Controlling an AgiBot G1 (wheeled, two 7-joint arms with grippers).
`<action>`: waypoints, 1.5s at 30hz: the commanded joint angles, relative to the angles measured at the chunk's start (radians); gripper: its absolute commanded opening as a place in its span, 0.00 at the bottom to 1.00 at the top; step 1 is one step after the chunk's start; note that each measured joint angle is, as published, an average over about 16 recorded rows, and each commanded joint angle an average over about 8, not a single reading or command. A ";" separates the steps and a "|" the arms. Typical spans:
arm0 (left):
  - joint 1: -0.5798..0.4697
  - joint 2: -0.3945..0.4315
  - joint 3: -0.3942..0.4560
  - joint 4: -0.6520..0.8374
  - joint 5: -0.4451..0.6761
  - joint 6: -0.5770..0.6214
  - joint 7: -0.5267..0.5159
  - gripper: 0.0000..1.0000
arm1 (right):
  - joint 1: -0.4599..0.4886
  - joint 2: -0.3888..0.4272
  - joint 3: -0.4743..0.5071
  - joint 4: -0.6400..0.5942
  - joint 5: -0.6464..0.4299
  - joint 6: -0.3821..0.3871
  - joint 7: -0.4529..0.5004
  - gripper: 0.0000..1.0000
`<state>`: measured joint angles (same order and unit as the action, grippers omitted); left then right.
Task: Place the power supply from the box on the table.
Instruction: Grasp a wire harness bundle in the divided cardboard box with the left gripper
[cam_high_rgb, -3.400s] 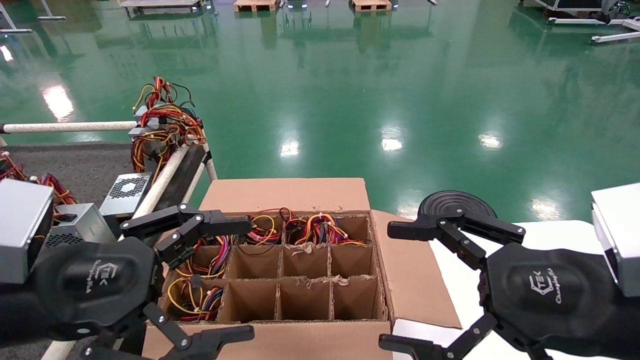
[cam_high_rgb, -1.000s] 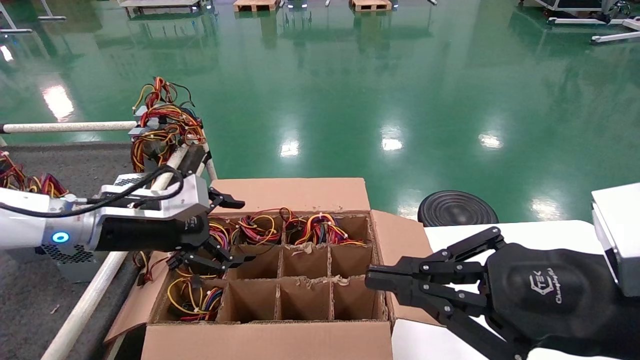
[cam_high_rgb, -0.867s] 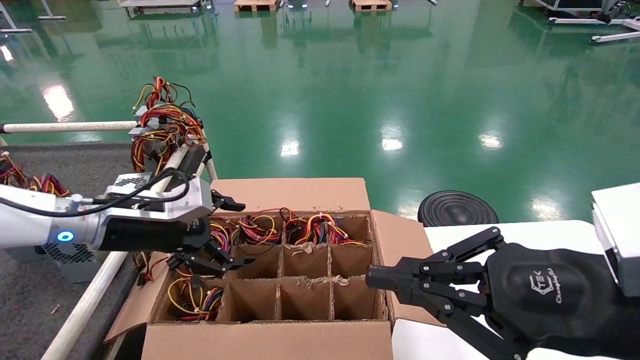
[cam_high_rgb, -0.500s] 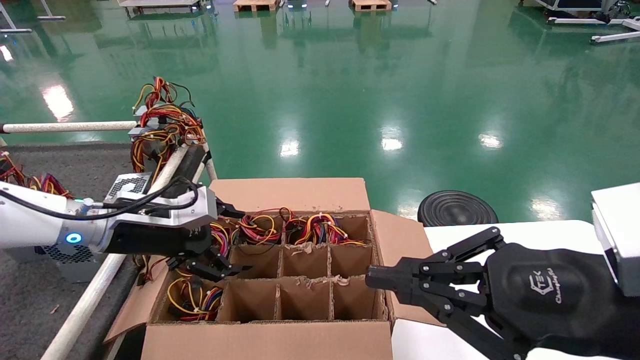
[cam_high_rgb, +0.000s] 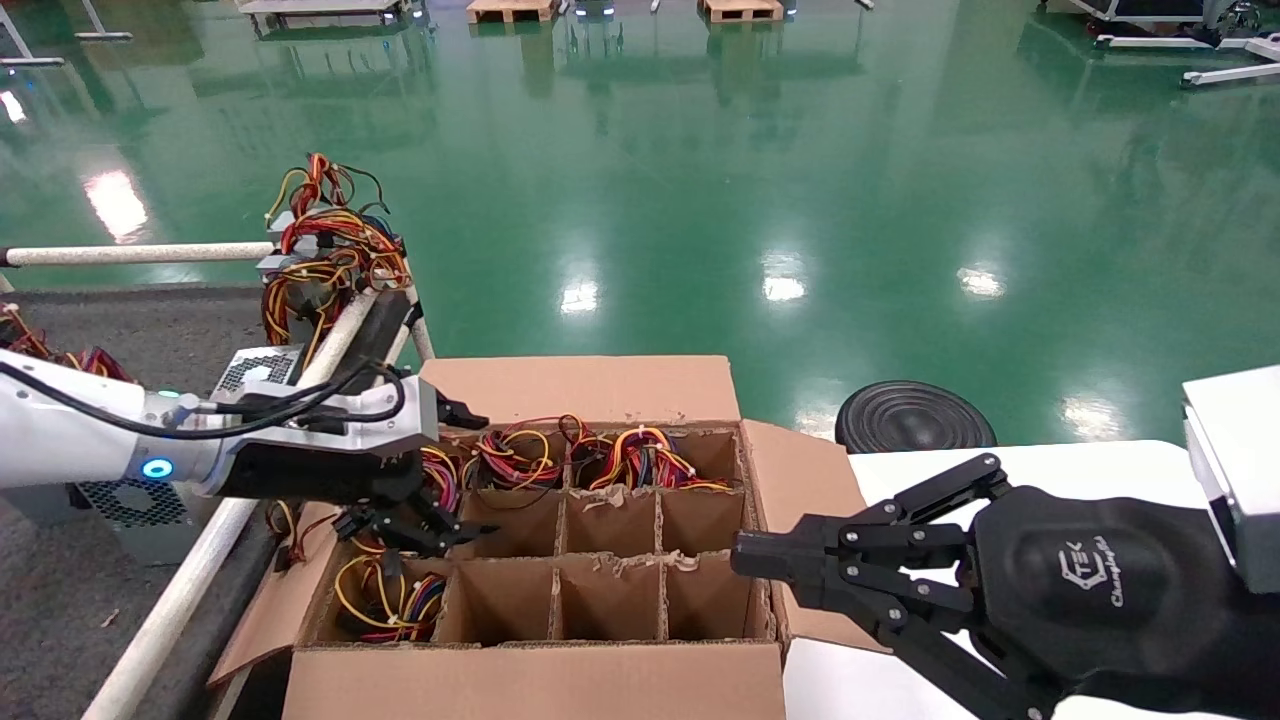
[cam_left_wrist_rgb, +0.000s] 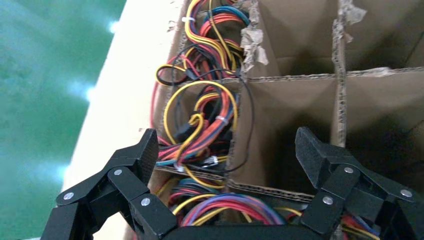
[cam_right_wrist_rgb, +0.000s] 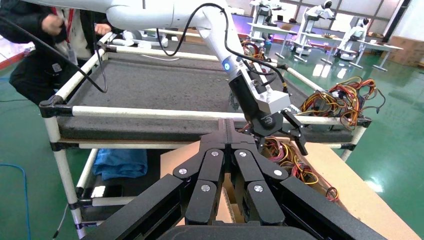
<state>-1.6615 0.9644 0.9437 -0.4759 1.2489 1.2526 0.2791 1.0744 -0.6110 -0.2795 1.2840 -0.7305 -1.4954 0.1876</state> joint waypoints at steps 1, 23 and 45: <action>-0.003 0.005 0.001 0.011 -0.001 -0.008 0.019 1.00 | 0.000 0.000 0.000 0.000 0.000 0.000 0.000 0.00; -0.002 0.066 0.037 0.098 -0.046 -0.100 0.130 1.00 | 0.000 0.000 0.000 0.000 0.000 0.000 0.000 0.00; -0.020 0.123 0.078 0.211 -0.072 -0.110 0.192 0.00 | 0.000 0.000 0.000 0.000 0.000 0.000 0.000 0.00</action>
<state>-1.6814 1.0874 1.0209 -0.2653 1.1768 1.1435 0.4710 1.0744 -0.6110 -0.2795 1.2840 -0.7305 -1.4954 0.1876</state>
